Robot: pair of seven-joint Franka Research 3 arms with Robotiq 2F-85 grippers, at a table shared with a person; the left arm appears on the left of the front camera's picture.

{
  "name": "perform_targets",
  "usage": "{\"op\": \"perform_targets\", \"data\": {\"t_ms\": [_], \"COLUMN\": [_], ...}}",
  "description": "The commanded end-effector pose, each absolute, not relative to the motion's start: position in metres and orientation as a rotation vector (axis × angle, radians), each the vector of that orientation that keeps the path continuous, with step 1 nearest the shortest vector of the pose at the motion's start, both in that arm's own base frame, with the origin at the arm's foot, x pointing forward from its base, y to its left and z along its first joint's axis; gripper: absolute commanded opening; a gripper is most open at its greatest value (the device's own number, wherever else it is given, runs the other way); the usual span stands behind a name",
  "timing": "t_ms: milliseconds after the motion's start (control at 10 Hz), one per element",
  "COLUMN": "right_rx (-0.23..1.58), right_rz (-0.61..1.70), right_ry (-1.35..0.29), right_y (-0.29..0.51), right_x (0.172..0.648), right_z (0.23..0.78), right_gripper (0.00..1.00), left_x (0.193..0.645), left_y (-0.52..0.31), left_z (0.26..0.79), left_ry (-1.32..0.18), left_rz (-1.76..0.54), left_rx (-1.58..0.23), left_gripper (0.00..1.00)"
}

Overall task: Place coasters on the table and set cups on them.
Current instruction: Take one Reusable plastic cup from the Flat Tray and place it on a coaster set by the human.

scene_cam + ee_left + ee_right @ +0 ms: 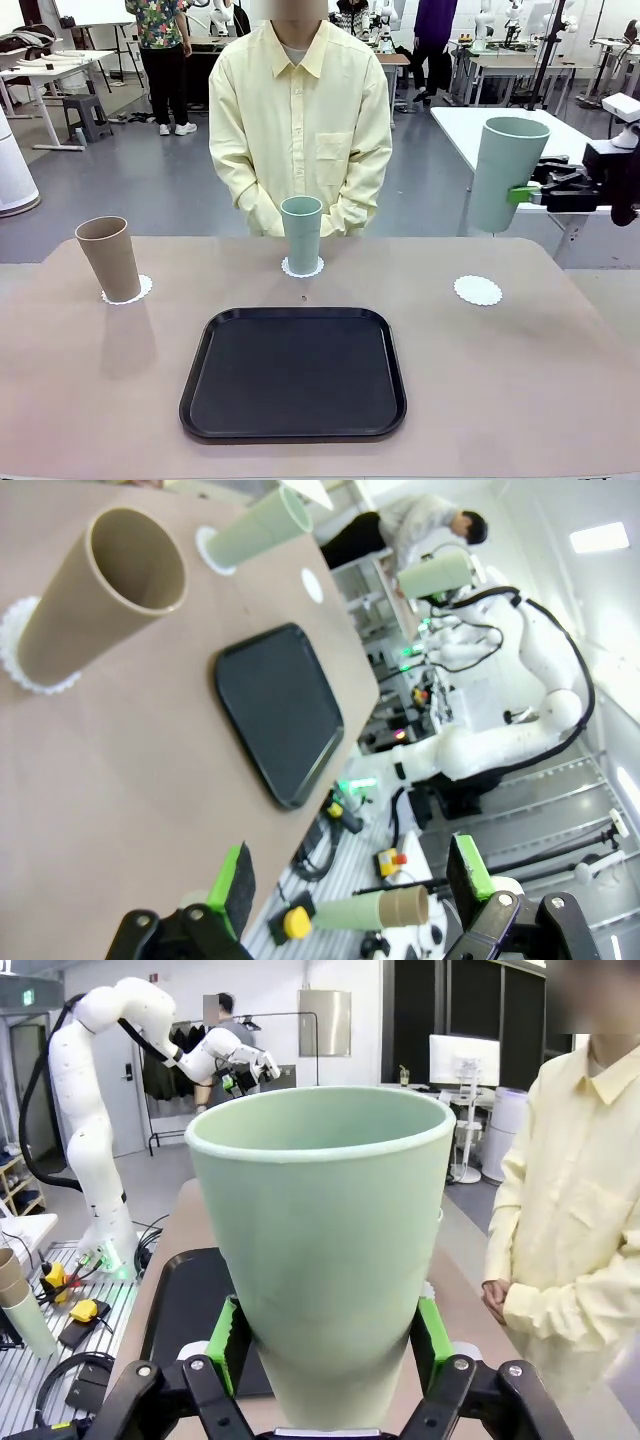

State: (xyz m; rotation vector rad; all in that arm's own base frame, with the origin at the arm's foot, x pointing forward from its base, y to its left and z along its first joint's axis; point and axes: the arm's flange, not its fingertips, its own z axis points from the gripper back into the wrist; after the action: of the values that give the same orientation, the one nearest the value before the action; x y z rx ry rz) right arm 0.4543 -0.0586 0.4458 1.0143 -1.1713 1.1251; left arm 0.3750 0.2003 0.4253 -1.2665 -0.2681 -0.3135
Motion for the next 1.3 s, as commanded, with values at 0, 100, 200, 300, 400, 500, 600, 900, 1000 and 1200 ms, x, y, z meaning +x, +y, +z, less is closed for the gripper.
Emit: {"op": "perform_targets", "data": {"t_ms": [0,100,200,300,400,500,600,900,1000,1200], "right_rx": [1.048,1.014,1.014,1.014,1.014,1.014,1.014,1.121,1.162,1.206], "right_rz": [1.165,1.125,1.125,1.125,1.125,1.125,1.125,1.095,1.105,1.108], "right_ry": [-1.16,-1.171,-1.171,-1.171,-1.171,-1.171,-1.171,-1.185,-1.2,-1.207], "right_y": [-0.067,-0.059,-0.059,-0.059,-0.059,-0.059,-0.059,-0.092,-0.104,-0.127], "right_x": [0.459,0.454,0.454,0.454,0.454,0.454,0.454,0.49,0.5,0.522], "right_z": [0.44,0.446,0.446,0.446,0.446,0.446,0.446,0.426,0.415,0.385], "right_gripper": [0.74,0.74,0.74,0.74,0.74,0.74,0.74,0.82,0.82,0.82], "left_x": [0.375,0.375,0.375,0.375,0.375,0.375,0.375,0.375,0.375,0.375], "left_y": [0.199,0.199,0.199,0.199,0.199,0.199,0.199,0.199,0.199,0.199], "left_z": [0.428,0.428,0.428,0.428,0.428,0.428,0.428,0.428,0.428,0.428], "left_ry": [-0.268,-0.268,-0.268,-0.268,-0.268,-0.268,-0.268,-0.268,-0.268,-0.268], "left_rz": [-0.296,-0.296,-0.296,-0.296,-0.296,-0.296,-0.296,-0.296,-0.296,-0.296], "left_rx": [-1.265,-1.265,-1.265,-1.265,-1.265,-1.265,-1.265,-1.265,-1.265,-1.265], "left_gripper": [1.0,1.0,1.0,1.0,1.0,1.0,1.0,1.0,1.0,1.0]}}
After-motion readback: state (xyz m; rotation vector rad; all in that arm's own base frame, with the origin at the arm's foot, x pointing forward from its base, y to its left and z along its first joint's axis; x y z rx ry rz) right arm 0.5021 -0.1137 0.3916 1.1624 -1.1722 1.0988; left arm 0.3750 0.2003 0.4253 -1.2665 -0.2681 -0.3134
